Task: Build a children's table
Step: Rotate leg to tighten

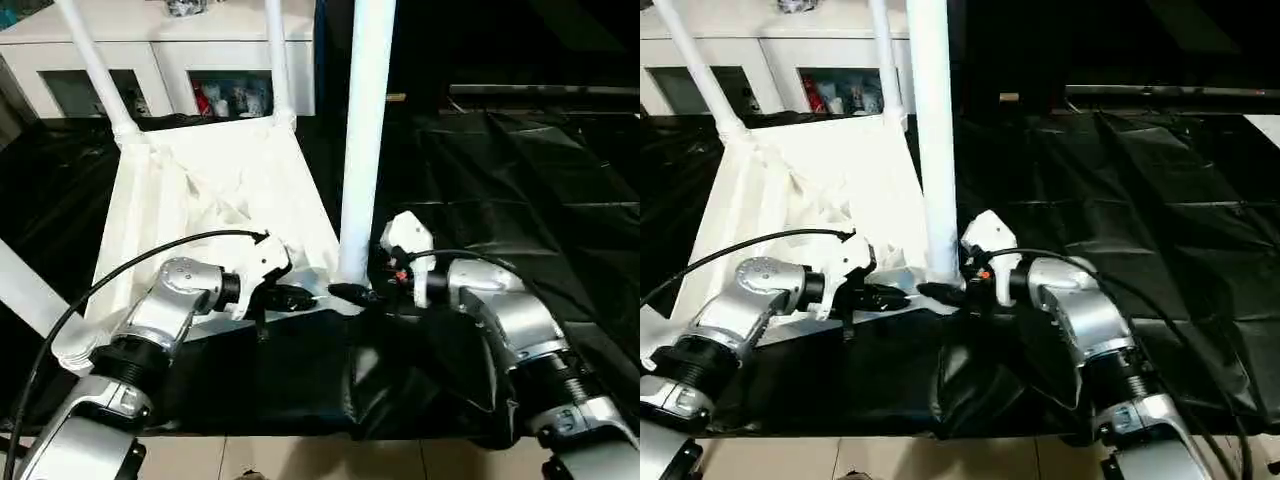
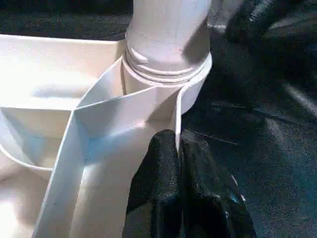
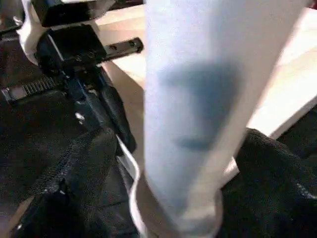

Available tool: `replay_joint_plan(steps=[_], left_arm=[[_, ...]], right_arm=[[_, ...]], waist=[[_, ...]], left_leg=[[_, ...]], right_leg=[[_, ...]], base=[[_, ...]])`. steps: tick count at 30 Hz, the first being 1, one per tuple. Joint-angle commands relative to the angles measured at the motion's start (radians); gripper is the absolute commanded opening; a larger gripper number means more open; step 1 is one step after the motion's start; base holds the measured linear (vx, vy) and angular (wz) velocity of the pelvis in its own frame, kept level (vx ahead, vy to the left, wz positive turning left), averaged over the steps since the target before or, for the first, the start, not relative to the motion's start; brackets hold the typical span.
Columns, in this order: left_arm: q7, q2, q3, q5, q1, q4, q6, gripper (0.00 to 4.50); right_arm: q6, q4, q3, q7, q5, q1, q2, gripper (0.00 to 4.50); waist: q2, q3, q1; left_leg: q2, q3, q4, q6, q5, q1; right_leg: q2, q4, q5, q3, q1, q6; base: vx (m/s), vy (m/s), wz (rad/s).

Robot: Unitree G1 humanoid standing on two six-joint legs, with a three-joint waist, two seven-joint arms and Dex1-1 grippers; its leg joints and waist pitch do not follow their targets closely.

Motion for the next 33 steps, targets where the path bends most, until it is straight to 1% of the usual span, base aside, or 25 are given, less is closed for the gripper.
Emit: replay_joint_plan(steps=[1, 2, 4, 5, 6, 7, 8, 9, 10, 11, 12, 13, 14, 15, 16, 17, 18, 20, 21, 23, 24, 27, 29, 31, 33], left_arm=[[-0.029, 0.008, -0.007, -0.015, -0.003, -0.062, -0.015, 0.0], [-0.031, 0.011, -0.008, -0.016, 0.003, -0.074, -0.014, 0.0], [-0.031, 0.01, -0.004, -0.021, 0.01, -0.089, -0.004, 0.0], [-0.03, 0.009, -0.001, -0.024, 0.012, -0.094, 0.001, 0.0], [-0.03, 0.008, 0.0, -0.025, 0.014, -0.096, 0.003, 0.0], [-0.03, 0.008, 0.001, -0.025, 0.015, -0.097, 0.005, 0.0], [-0.034, 0.01, -0.002, -0.023, 0.02, -0.097, 0.007, 0.0], [-0.034, 0.01, -0.002, -0.023, 0.02, -0.097, 0.007, 0.0], [-0.039, 0.011, -0.003, -0.027, 0.028, -0.107, 0.017, 0.0], [-0.046, 0.013, -0.004, -0.029, 0.032, -0.114, 0.023, 0.0], [-0.047, 0.013, -0.005, -0.03, 0.033, -0.116, 0.024, 0.0], [-0.063, 0.017, -0.009, -0.036, 0.039, -0.137, 0.039, 0.0], [-0.063, 0.017, -0.009, -0.036, 0.039, -0.137, 0.039, 0.0], [-0.077, 0.02, -0.012, -0.042, 0.04, -0.156, 0.055, 0.0], [-0.079, 0.021, -0.013, -0.041, 0.039, -0.158, 0.057, 0.0], [-0.083, 0.021, -0.016, -0.039, 0.038, -0.159, 0.056, 0.0], [-0.084, 0.022, -0.018, -0.036, 0.038, -0.159, 0.055, 0.0], [-0.086, 0.021, -0.019, -0.033, 0.037, -0.16, 0.056, 0.0], [-0.086, 0.021, -0.019, -0.033, 0.037, -0.16, 0.056, 0.0], [-0.086, 0.019, -0.019, -0.03, 0.032, -0.154, 0.056, 0.0], [-0.085, 0.019, -0.019, -0.029, 0.031, -0.151, 0.056, 0.0], [-0.083, 0.015, -0.019, -0.026, 0.028, -0.149, 0.058, 0.0], [-0.081, 0.013, -0.019, -0.026, 0.028, -0.149, 0.06, 0.0], [-0.08, 0.011, -0.021, -0.027, 0.029, -0.148, 0.061, 0.0], [-0.077, 0.008, -0.02, -0.028, 0.031, -0.146, 0.062, 0.0]], right_arm=[[0.004, -0.044, -0.009, 0.013, 0.007, 0.017, -0.008, 4.04], [0.01, -0.062, -0.015, 0.018, 0.018, 0.027, -0.011, 4.04], [0.022, -0.088, -0.029, 0.037, 0.046, 0.044, -0.017, 4.04], [0.027, -0.095, -0.033, 0.045, 0.055, 0.049, -0.019, 4.04], [0.028, -0.097, -0.033, 0.046, 0.055, 0.053, -0.02, 4.04], [0.027, -0.097, -0.032, 0.046, 0.054, 0.055, -0.02, 4.04], [0.01, -0.092, -0.023, 0.056, 0.053, 0.06, -0.022, 4.04], [0.01, -0.092, -0.023, 0.056, 0.053, 0.06, -0.022, 4.04], [-0.002, -0.083, -0.018, 0.056, 0.054, 0.063, -0.019, 4.04], [-0.008, -0.076, -0.017, 0.055, 0.052, 0.062, -0.016, 4.04], [-0.009, -0.075, -0.017, 0.054, 0.052, 0.062, -0.016, 4.04], [-0.013, -0.06, -0.017, 0.04, 0.045, 0.055, -0.009, 4.04], [-0.013, -0.06, -0.017, 0.04, 0.045, 0.055, -0.009, 4.04], [-0.03, -0.026, -0.007, 0.024, 0.019, 0.043, -0.007, 4.04], [-0.044, -0.009, -0.002, 0.02, 0.007, 0.039, -0.008, 4.04], [-0.054, 0.002, 0.002, 0.02, -0.001, 0.036, -0.008, 4.04], [-0.06, 0.012, 0.005, 0.02, -0.004, 0.034, -0.006, 4.04], [-0.065, 0.023, 0.006, 0.02, -0.006, 0.028, -0.002, 3.78], [-0.065, 0.024, 0.007, 0.02, -0.006, 0.028, -0.001, 3.78], [-0.073, 0.036, 0.01, 0.023, -0.009, 0.018, 0.003, 3.58], [-0.074, 0.037, 0.01, 0.026, -0.008, 0.017, 0.004, 3.58], [-0.08, 0.044, 0.007, 0.031, -0.004, 0.012, 0.008, 3.23], [-0.083, 0.048, 0.004, 0.034, 0.001, 0.011, 0.011, 3.2], [-0.09, 0.049, 0.002, 0.044, 0.007, 0.013, 0.011, 2.91], [-0.088, 0.043, 0.002, 0.054, 0.015, 0.021, 0.014, 2.79]], waist=[[0.007, -0.082, 0.002], [0.003, -0.082, 0.001], [0.005, -0.082, 0.001], [0.003, -0.082, 0.001], [-0.002, -0.081, 0.001], [0.0, -0.08, 0.001], [-0.002, -0.078, 0.001], [-0.001, -0.077, 0.001], [0.003, -0.077, 0.002], [0.003, -0.077, 0.001], [0.003, -0.078, 0.002], [0.005, -0.078, 0.002], [0.001, -0.078, 0.003], [-0.001, -0.08, 0.002], [0.0, -0.078, 0.001], [-0.003, -0.077, 0.002], [-0.002, -0.078, 0.004], [-0.001, -0.079, 0.005], [0.001, -0.079, 0.004], [0.001, -0.08, 0.004], [0.0, -0.08, 0.004], [0.0, -0.079, 0.004], [0.0, -0.079, 0.005], [-0.001, -0.079, 0.005], [-0.002, -0.079, 0.006]], left_leg=[[0.033, -0.013, -0.055, 0.061, -0.089, 0.018], [0.033, -0.012, -0.055, 0.069, -0.084, 0.017], [0.034, -0.013, -0.055, 0.074, -0.089, 0.017], [0.035, -0.012, -0.055, 0.078, -0.093, 0.019], [0.035, -0.011, -0.056, 0.08, -0.094, 0.017], [0.035, -0.011, -0.057, 0.08, -0.097, 0.018], [0.036, -0.011, -0.058, 0.075, -0.107, 0.017], [0.036, -0.011, -0.059, 0.068, -0.117, 0.018], [0.036, -0.012, -0.059, 0.064, -0.12, 0.018], [0.037, -0.013, -0.06, 0.059, -0.122, 0.019], [0.036, -0.012, -0.059, 0.059, -0.116, 0.019], [0.036, -0.012, -0.059, 0.058, -0.115, 0.019], [0.035, -0.013, -0.059, 0.059, -0.11, 0.018], [0.036, -0.013, -0.059, 0.058, -0.107, 0.018], [0.034, -0.012, -0.059, 0.059, -0.107, 0.018], [0.034, -0.011, -0.058, 0.059, -0.105, 0.018], [0.034, -0.011, -0.058, 0.059, -0.105, 0.018], [0.034, -0.011, -0.057, 0.064, -0.095, 0.017], [0.034, -0.011, -0.057, 0.067, -0.095, 0.018], [0.034, -0.011, -0.056, 0.069, -0.093, 0.018], [0.033, -0.011, -0.055, 0.071, -0.091, 0.017], [0.034, -0.011, -0.056, 0.072, -0.099, 0.018], [0.034, -0.011, -0.056, 0.072, -0.098, 0.018], [0.034, -0.011, -0.056, 0.071, -0.102, 0.017], [0.034, -0.011, -0.056, 0.073, -0.099, 0.017]], right_leg=[[-0.051, -0.05, 0.171, 0.043, 0.065, -0.293], [-0.051, -0.051, 0.174, 0.043, 0.066, -0.293], [-0.053, -0.051, 0.16, 0.042, 0.065, -0.293], [-0.052, -0.052, 0.152, 0.043, 0.064, -0.296], [-0.053, -0.053, 0.134, 0.043, 0.064, -0.296], [-0.052, -0.054, 0.119, 0.043, 0.063, -0.294], [-0.053, -0.057, 0.095, 0.043, 0.062, -0.291], [-0.055, -0.059, 0.069, 0.044, 0.062, -0.288], [-0.055, -0.059, 0.063, 0.044, 0.062, -0.287], [-0.055, -0.059, 0.065, 0.045, 0.06, -0.286], [-0.054, -0.059, 0.073, 0.045, 0.061, -0.287], [-0.054, -0.057, 0.076, 0.045, 0.06, -0.288], [-0.053, -0.056, 0.083, 0.044, 0.061, -0.289], [-0.056, -0.054, 0.088, 0.044, 0.06, -0.292], [-0.054, -0.056, 0.084, 0.044, 0.059, -0.293], [-0.053, -0.056, 0.077, 0.044, 0.059, -0.294], [-0.054, -0.057, 0.072, 0.045, 0.059, -0.292], [-0.053, -0.055, 0.086, 0.044, 0.06, -0.289], [-0.053, -0.055, 0.093, 0.044, 0.059, -0.289], [-0.052, -0.054, 0.101, 0.044, 0.06, -0.291], [-0.052, -0.053, 0.106, 0.044, 0.061, -0.291], [-0.052, -0.054, 0.094, 0.044, 0.06, -0.291], [-0.053, -0.054, 0.095, 0.044, 0.06, -0.292], [-0.052, -0.055, 0.088, 0.044, 0.06, -0.29], [-0.053, -0.054, 0.087, 0.044, 0.061, -0.289]], base=[[0.0, 0.0, 0.0], [0.0, 0.0, 0.0], [0.0, 0.0, 0.0], [0.0, 0.0, 0.0], [0.0, 0.0, 0.0], [0.0, 0.0, 0.0], [0.0, 0.0, 0.0], [0.0, 0.0, 0.0], [0.0, 0.0, 0.0], [0.0, 0.0, 0.0], [0.0, 0.0, 0.0], [0.0, 0.0, 0.0], [0.0, 0.0, 0.0], [0.0, 0.0, 0.0], [0.0, 0.0, 0.0], [0.0, 0.0, 0.0], [0.0, 0.0, 0.0], [0.0, 0.0, 0.0], [0.0, 0.0, 0.0], [0.0, 0.0, 0.0], [0.0, 0.0, 0.0], [0.0, 0.0, 0.0], [0.0, 0.0, 0.0], [0.0, 0.0, 0.0], [0.0, 0.0, 0.0]])
